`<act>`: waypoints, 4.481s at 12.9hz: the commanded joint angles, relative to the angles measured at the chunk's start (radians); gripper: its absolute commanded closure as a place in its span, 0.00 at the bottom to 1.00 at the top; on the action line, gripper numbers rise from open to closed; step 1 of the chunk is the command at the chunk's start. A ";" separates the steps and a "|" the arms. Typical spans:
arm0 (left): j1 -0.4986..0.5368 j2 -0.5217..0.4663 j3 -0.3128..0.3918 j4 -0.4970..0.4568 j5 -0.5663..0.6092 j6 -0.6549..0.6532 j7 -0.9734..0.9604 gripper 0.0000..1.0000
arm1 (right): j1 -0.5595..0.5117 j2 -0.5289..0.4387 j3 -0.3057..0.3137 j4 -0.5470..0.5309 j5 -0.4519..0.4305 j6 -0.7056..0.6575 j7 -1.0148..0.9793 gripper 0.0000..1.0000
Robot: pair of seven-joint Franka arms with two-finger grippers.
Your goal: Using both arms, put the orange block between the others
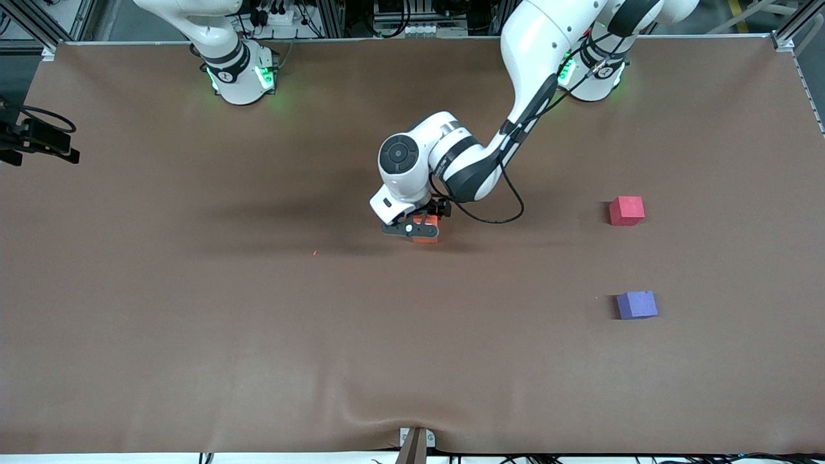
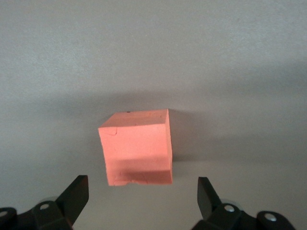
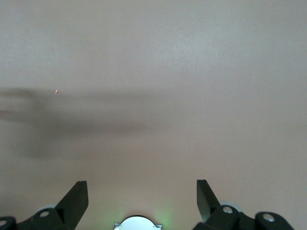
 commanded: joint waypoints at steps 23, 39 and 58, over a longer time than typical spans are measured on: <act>0.490 -0.389 -0.005 -0.279 0.018 -0.074 0.303 1.00 | 0.063 -0.011 -0.027 0.028 0.042 -0.073 0.060 0.00; 0.877 -0.300 0.001 -0.586 0.058 0.294 0.740 1.00 | 0.063 -0.002 -0.027 0.045 -0.005 -0.113 0.063 0.00; 0.868 -0.460 -0.069 -0.339 0.135 0.011 0.582 0.00 | 0.062 0.015 -0.022 0.042 -0.001 -0.081 0.054 0.00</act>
